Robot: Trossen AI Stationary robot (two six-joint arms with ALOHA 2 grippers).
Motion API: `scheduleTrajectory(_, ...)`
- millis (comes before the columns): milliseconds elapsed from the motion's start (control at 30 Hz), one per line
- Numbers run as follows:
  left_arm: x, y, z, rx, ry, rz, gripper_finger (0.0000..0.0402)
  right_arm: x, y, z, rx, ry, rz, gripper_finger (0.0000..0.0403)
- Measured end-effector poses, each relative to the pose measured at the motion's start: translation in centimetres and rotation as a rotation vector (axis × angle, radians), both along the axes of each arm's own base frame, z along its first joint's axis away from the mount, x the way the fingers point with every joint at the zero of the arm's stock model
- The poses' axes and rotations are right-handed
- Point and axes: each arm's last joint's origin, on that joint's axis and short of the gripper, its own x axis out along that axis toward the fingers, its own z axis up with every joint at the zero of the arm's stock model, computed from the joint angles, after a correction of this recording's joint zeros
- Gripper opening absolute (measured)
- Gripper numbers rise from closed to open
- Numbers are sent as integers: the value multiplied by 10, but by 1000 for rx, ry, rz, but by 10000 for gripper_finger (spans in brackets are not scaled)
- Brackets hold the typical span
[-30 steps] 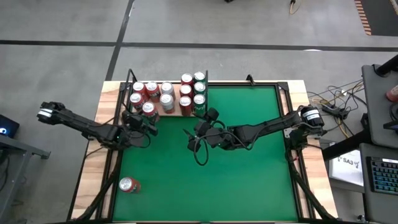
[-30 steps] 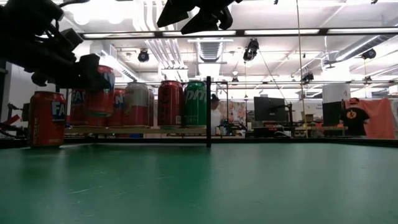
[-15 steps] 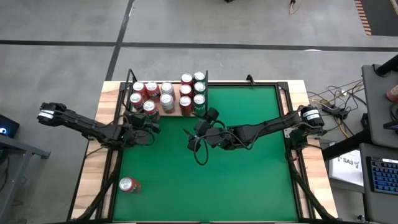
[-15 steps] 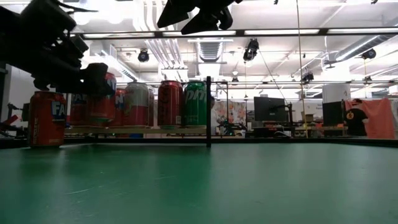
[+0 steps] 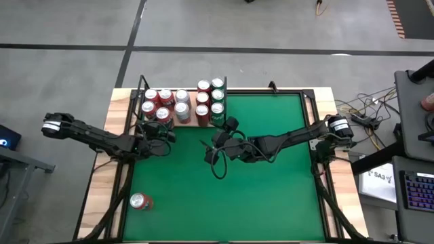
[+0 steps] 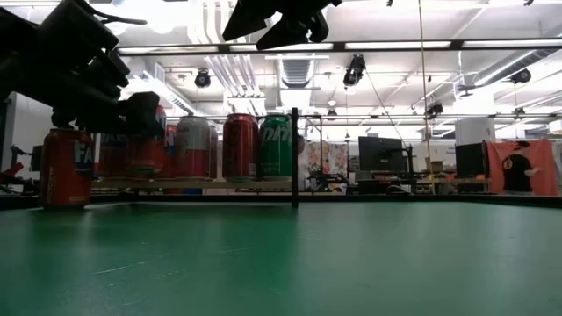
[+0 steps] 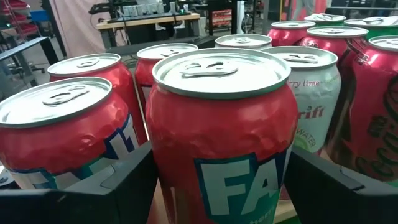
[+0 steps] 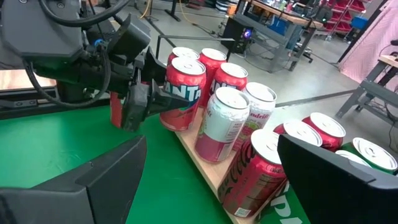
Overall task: Place canned beverage on shelf
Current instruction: Put the red soda can on the shelf aligned with the other red soda can
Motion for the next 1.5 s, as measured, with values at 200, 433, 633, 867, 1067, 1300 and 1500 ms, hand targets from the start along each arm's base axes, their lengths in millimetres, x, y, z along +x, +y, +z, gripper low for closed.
scheduleTrajectory(200, 3, 2, -2, 4, 2, 20, 281, 0, 0, 0, 0, 1, 0, 352)
scheduleTrajectory(433, 7, 4, -3, 4, -10, 35, 282, 0, 0, 0, 0, 3, 0, 352)
scheduleTrajectory(633, 7, 5, -4, 5, -3, 35, 283, 0, 0, 0, -1, 4, 0, 352)
scheduleTrajectory(867, 7, 5, -3, 4, 12, 24, 295, 0, 0, -1, -1, 7, 0, 352)
scheduleTrajectory(1067, 10, 4, 2, -16, 8, -9, 296, 0, 0, -1, -2, 14, 0, 352)
scheduleTrajectory(1300, 15, 3, 8, -25, 11, -35, 297, -1, 0, -3, 1, 25, -2, 352)
scheduleTrajectory(1500, 15, 3, 8, -23, 14, -31, 297, -1, 0, -3, 2, 25, -2, 352)
